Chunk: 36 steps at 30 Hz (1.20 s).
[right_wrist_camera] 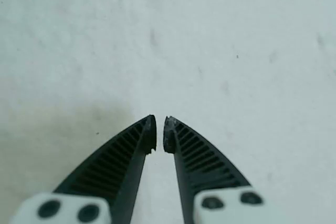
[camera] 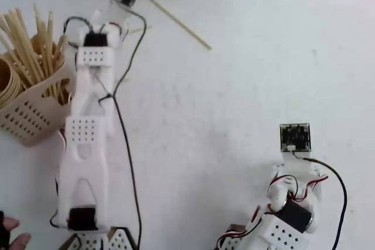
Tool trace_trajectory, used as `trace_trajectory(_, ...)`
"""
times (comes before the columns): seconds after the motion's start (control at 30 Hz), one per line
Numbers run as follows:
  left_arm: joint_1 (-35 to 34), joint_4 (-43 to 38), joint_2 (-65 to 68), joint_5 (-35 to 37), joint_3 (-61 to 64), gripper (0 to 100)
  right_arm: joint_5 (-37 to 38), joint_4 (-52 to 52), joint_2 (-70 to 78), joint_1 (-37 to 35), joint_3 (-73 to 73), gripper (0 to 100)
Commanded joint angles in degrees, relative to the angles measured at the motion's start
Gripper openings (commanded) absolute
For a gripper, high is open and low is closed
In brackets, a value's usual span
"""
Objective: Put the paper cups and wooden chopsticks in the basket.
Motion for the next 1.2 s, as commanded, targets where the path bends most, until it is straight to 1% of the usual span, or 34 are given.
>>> trace_trajectory(0.0, -1.0, -22.8, 9.5, -0.4, -0.4, 2, 0.2, 0.6, 0.0, 0.7, 0.5, 4.5)
trace_trajectory(0.07, -0.8, -21.5, 11.3, -0.4, -0.3, 2, 0.2, 0.6, 0.0, 0.7, 0.5, 4.5)
trace_trajectory(0.13, -0.7, -17.1, 11.6, -0.4, -0.4, 2, 0.2, 0.6, 0.0, 0.7, 0.5, 4.5)
trace_trajectory(0.33, 0.5, 6.0, 7.8, -0.4, -0.5, 2, 0.2, 0.6, 0.0, 0.7, 0.5, 4.5)
trace_trajectory(0.47, 0.7, 16.7, 2.9, -0.2, -0.5, 2, 0.2, 0.6, 0.0, 0.7, 0.5, 4.5)
trace_trajectory(0.7, 2.9, 39.5, -7.2, -0.4, -0.5, 2, 0.2, 0.6, 0.0, 0.7, 0.5, 4.5)
trace_trajectory(0.77, 3.2, 43.9, -11.1, -0.4, -0.5, 2, 0.2, 0.6, 0.0, 0.7, 0.5, 4.5)
trace_trajectory(0.93, 5.4, 51.0, -21.7, 0.0, -0.5, 2, 0.2, 0.6, 0.0, 0.7, 0.5, 4.5)
trace_trajectory(1.0, 7.3, 51.5, -24.8, 0.1, -0.5, 2, 0.2, 0.6, 0.0, 0.7, 0.5, 4.5)
trace_trajectory(1.07, 9.9, 49.4, -26.7, 2.6, -0.4, 2, 0.2, 0.6, 0.0, 0.7, 0.5, 4.5)
trace_trajectory(1.13, 12.8, 44.3, -26.3, 9.8, -0.1, 2, 0.2, 0.6, 0.0, 0.7, 0.5, 4.5)
trace_trajectory(1.17, 14.2, 40.5, -25.6, 13.4, 0.1, 2, 0.2, 0.6, 0.0, 0.7, 0.5, 4.5)
